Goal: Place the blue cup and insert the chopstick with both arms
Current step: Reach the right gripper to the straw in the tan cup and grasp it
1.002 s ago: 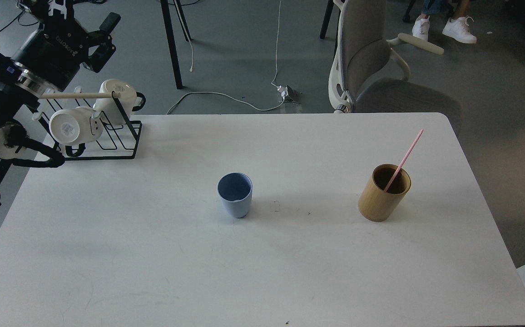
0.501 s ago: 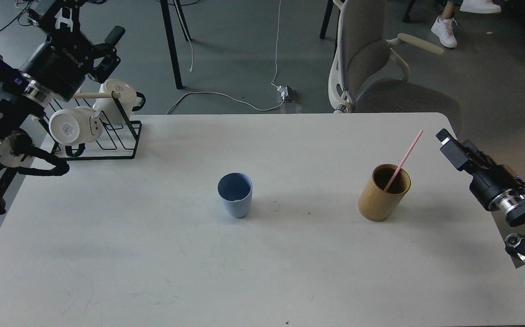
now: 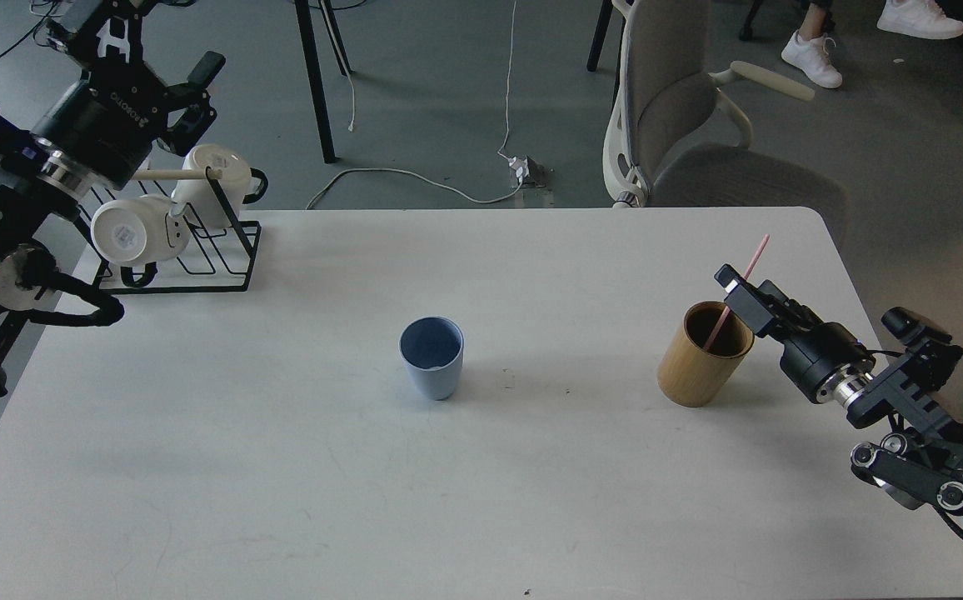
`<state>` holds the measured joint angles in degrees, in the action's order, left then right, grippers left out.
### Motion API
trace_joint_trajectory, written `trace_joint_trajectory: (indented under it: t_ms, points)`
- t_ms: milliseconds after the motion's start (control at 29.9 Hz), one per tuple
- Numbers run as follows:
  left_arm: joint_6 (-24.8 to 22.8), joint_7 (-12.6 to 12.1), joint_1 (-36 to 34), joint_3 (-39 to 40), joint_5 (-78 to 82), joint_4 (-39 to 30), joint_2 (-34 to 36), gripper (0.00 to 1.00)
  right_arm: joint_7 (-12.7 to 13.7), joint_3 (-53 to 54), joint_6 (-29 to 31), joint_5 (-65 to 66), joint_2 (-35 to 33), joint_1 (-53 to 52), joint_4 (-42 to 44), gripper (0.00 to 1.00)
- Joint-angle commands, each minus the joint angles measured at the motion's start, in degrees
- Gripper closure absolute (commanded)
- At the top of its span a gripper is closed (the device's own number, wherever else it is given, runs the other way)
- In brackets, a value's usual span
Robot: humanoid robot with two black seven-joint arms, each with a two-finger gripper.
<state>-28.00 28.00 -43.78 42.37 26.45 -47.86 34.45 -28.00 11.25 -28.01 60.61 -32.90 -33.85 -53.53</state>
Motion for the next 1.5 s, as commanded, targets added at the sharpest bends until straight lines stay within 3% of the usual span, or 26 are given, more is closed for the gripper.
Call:
trace_joint_trajectory:
  t_ms: [0,200,534,1035,1470]
  points:
    - [0.00,0.00,0.01,0.00,0.00,0.05,0.00,0.10,0.00,-0.09,0.01,0.03,0.46,-0.60,-0.17,0.15]
    - [0.00,0.00,0.01,0.00,0.00,0.40,0.00,0.09,0.00,-0.18,0.01,0.12,1.43,-1.66,-0.17,0.50]
    - [0.00,0.00,0.45,0.00,0.00,0.93,0.00,0.09,0.00,-0.18,0.01,0.12,2.13,-2.01,-0.26,0.76]
    - [0.00,0.00,0.62,0.00,0.00,0.93,0.00,0.09,0.00,0.09,0.01,0.12,1.43,-2.18,-0.52,0.91]
    - [0.00,0.00,0.62,0.08,-0.08,1.80,-0.17,0.09,0.00,2.02,0.01,-0.32,-0.15,-2.18,-0.96,0.96]
